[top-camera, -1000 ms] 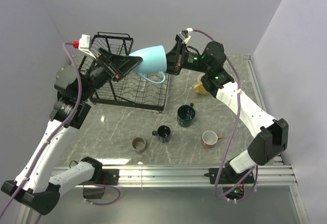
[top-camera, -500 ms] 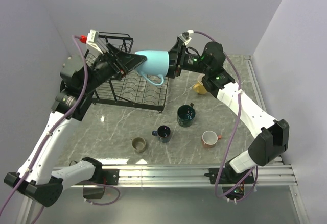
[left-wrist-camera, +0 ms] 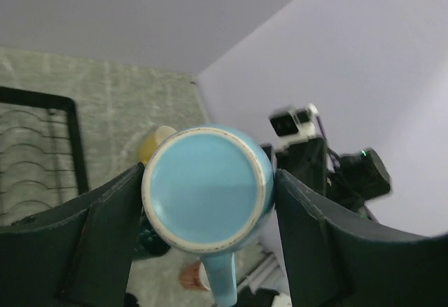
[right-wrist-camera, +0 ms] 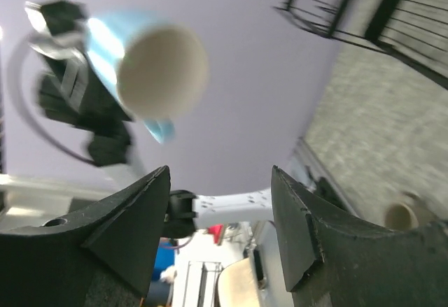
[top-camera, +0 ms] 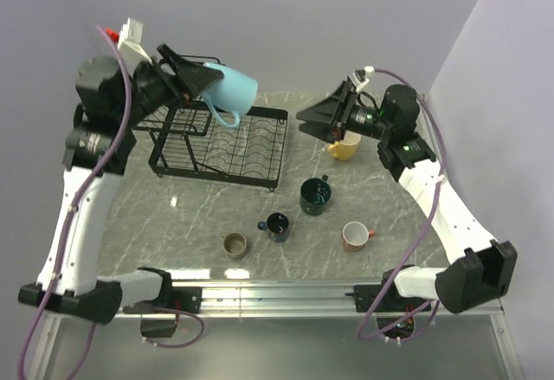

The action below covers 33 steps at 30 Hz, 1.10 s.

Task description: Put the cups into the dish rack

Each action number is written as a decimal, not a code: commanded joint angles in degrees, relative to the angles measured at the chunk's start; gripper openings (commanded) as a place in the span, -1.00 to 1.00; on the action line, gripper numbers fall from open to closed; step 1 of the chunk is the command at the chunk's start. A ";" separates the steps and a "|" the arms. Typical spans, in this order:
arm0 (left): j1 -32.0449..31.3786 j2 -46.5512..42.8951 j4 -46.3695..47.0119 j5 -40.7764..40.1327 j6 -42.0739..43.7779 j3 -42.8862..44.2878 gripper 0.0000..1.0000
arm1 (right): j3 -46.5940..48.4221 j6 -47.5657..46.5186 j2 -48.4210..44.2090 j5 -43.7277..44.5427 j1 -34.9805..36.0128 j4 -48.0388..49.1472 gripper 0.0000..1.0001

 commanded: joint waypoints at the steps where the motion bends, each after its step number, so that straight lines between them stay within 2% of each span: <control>1: 2.35 6.31 -7.71 -2.49 10.03 13.85 -0.99 | -2.09 -8.70 -5.56 1.58 -0.42 -11.17 0.33; 2: 2.62 8.26 -10.29 -5.46 12.40 20.50 -0.99 | -3.31 -9.69 -7.40 1.85 -0.51 -12.17 0.32; 3: 2.80 10.37 -12.75 -6.88 17.30 23.87 -0.99 | -4.28 -10.13 -8.29 1.76 -0.60 -12.53 0.32; 5: 3.41 16.43 -20.46 -12.40 21.55 32.37 -0.99 | -5.52 -11.62 -10.66 1.85 -0.42 -14.45 0.33; 7: 4.37 20.91 -23.57 -15.14 26.02 35.58 -0.99 | -6.66 -13.38 -12.16 2.37 0.19 -16.47 0.33; 11: 5.43 23.92 -25.68 -23.92 29.21 36.99 -0.99 | -8.16 -16.46 -15.23 3.78 2.47 -20.26 0.33; 16: 5.79 26.38 -26.05 -34.99 32.11 34.28 -0.99 | -6.49 -20.41 -15.07 5.10 3.97 -25.52 0.32; 19: 5.87 27.43 -22.53 -37.11 32.47 30.50 -0.99 | -3.77 -24.18 -13.92 6.76 3.62 -30.17 0.32; 22: 6.05 29.63 -22.27 -39.14 32.82 30.23 -0.99 | -0.08 -26.65 -12.17 8.70 2.66 -35.89 0.31; 26: 7.10 29.90 -19.98 -41.08 34.13 25.85 -0.99 | 0.37 -29.03 -11.73 10.37 2.57 -39.07 0.31; 28: 9.38 29.46 -18.85 -38.11 33.61 24.00 -0.99 | 0.37 -29.56 -11.29 11.86 2.57 -40.82 0.30; 33: 10.71 29.46 -15.68 -37.05 34.48 18.90 -0.99 | -0.34 -25.70 -10.59 11.52 2.57 -37.32 0.29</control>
